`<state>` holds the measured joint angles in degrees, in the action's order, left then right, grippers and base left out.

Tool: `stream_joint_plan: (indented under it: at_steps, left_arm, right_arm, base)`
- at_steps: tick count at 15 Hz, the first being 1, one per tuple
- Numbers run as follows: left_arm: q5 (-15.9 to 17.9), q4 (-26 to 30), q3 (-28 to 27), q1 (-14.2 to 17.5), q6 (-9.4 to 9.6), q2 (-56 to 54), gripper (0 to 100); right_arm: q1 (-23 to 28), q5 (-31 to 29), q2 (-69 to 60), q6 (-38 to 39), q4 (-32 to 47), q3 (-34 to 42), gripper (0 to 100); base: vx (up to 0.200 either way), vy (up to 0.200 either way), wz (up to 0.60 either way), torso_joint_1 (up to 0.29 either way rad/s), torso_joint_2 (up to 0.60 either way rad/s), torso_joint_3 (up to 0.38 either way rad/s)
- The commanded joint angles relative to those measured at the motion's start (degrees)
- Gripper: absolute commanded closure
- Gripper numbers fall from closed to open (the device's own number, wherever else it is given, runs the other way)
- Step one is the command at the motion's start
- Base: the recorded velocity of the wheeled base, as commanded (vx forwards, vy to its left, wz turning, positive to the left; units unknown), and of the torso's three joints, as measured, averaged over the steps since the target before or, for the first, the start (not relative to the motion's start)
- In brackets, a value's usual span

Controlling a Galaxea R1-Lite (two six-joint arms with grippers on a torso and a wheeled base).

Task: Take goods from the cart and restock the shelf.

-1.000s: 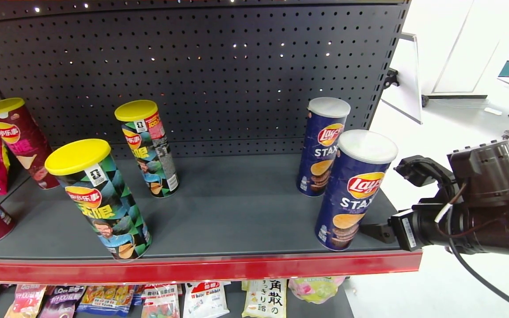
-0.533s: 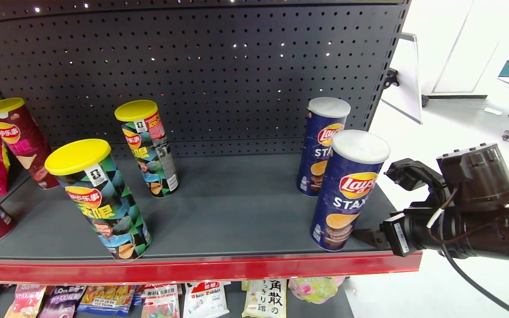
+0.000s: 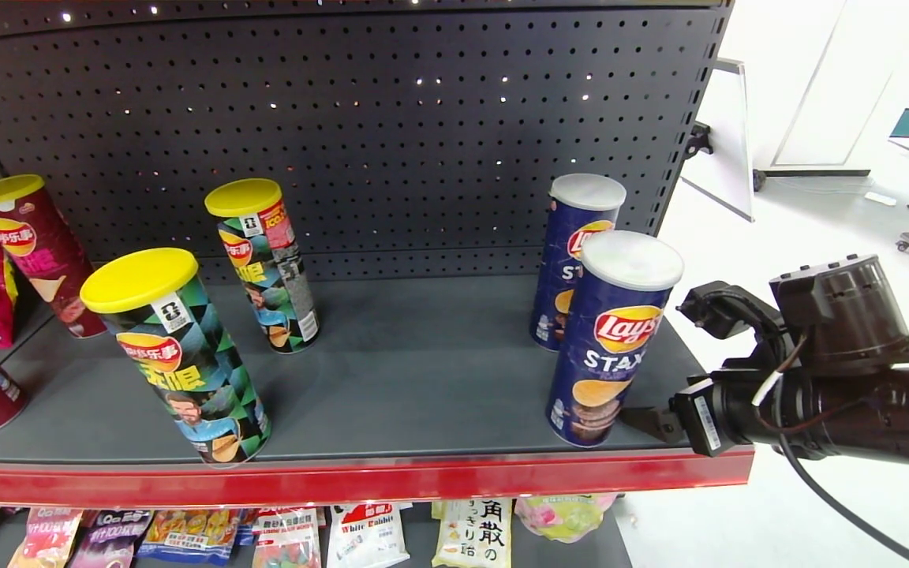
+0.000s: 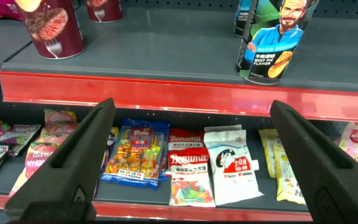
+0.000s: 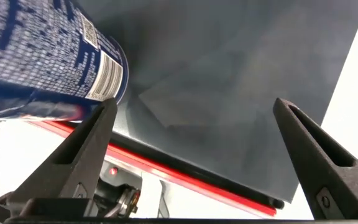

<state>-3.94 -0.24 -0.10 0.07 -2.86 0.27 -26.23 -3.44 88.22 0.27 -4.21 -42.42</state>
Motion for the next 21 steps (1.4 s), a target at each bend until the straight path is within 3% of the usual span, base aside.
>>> stream_joint_plan:
  at_steps: [1, 10, 15, 17, 21]
  left_arm:
    - [0.0, 0.0, 0.0, 0.0, -0.04, 0.1, 0]
    - [0.0, 0.0, 0.0, 0.0, -0.04, 0.1, 0]
    - [0.0, 0.0, 0.0, 0.0, -0.04, 0.1, 0]
    - [0.0, 0.0, 0.0, 0.0, -0.04, 0.0, 0]
    - [0.0, 0.0, 0.0, 0.0, -0.04, 0.1, 0]
  right_arm:
    - [-0.2, 0.0, 0.3, 0.0, -0.3, 0.1, 0]
    - [-0.4, -0.3, -0.4, 0.0, -0.3, 0.7, 0]
    - [7.2, -0.1, -13.2, -1.1, -0.2, 3.5, 0]
    - [10.0, 1.2, -20.6, -2.8, -0.3, 7.9, 0]
    - [11.2, 3.1, -32.1, -3.4, -0.3, 14.9, 0]
  base:
    - [0.0, 0.0, 0.0, 0.0, 0.0, 0.0]
    - [0.0, 0.0, 0.0, 0.0, 0.0, 0.0]
    - [0.0, 0.0, 0.0, 0.0, 0.0, 0.0]
    - [0.0, 0.0, 0.0, 0.0, 0.0, 0.0]
    - [0.0, 0.0, 0.0, 0.0, 0.0, 0.0]
